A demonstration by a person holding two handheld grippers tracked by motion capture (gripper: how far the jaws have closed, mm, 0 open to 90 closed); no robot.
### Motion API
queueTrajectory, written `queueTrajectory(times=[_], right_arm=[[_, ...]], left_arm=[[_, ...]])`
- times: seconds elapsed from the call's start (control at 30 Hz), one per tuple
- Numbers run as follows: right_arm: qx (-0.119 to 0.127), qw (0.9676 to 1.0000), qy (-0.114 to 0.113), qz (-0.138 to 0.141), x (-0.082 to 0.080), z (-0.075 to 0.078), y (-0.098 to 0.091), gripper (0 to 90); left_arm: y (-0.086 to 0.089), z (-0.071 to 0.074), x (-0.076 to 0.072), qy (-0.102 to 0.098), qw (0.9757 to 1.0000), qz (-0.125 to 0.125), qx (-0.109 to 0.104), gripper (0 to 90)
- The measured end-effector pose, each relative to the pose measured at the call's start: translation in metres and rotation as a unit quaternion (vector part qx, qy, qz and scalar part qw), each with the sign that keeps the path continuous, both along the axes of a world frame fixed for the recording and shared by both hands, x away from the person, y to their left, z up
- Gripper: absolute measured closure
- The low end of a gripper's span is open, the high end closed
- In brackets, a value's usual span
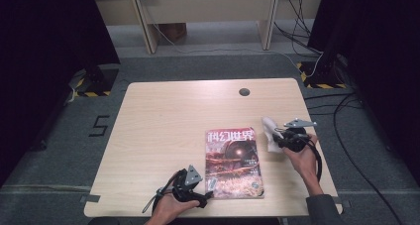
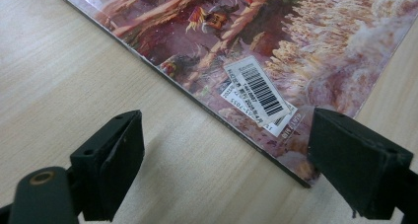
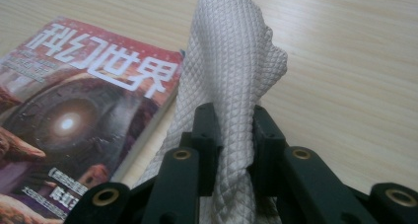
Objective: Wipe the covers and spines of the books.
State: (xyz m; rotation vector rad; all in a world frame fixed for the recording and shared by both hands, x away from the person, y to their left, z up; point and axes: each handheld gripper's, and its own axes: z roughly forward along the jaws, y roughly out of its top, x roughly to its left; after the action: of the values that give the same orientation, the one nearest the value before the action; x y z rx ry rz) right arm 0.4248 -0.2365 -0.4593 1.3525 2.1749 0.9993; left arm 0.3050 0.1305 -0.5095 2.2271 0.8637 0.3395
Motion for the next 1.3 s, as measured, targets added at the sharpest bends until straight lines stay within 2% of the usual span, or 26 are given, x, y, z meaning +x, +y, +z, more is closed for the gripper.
queueTrajectory(times=[0.2,0.43,0.5,0.6,0.77,1.07,1.3], right_arm=[[-0.010,0.9998,0.005,-0.014,-0.008,-0.005,-0.016,76.6],[-0.022,0.9993,0.018,-0.024,-0.014,-0.011,-0.026,76.4],[-0.028,0.9992,0.015,-0.025,-0.016,-0.013,-0.028,76.4],[-0.032,0.9989,0.025,-0.021,-0.018,-0.017,-0.031,76.2],[-0.054,0.9973,0.043,-0.023,-0.022,-0.024,-0.034,75.1],[-0.061,0.9960,0.060,-0.026,-0.026,-0.033,-0.040,73.0],[-0.060,0.9958,0.063,-0.028,-0.028,-0.034,-0.042,68.3]], left_arm=[[0.000,0.000,0.000,-0.001,1.0000,0.000,0.001,13.4],[0.000,0.000,0.000,0.000,1.0000,0.000,-0.001,13.5],[0.000,0.000,0.000,-0.001,1.0000,0.000,-0.001,13.5],[0.000,0.000,-0.001,-0.001,1.0000,0.000,0.000,13.6],[0.000,0.000,-0.001,-0.001,1.0000,0.000,0.000,13.6],[0.000,0.000,-0.001,-0.001,1.0000,-0.001,0.000,13.6],[0.001,0.000,-0.001,0.000,1.0000,-0.001,0.000,13.6]])
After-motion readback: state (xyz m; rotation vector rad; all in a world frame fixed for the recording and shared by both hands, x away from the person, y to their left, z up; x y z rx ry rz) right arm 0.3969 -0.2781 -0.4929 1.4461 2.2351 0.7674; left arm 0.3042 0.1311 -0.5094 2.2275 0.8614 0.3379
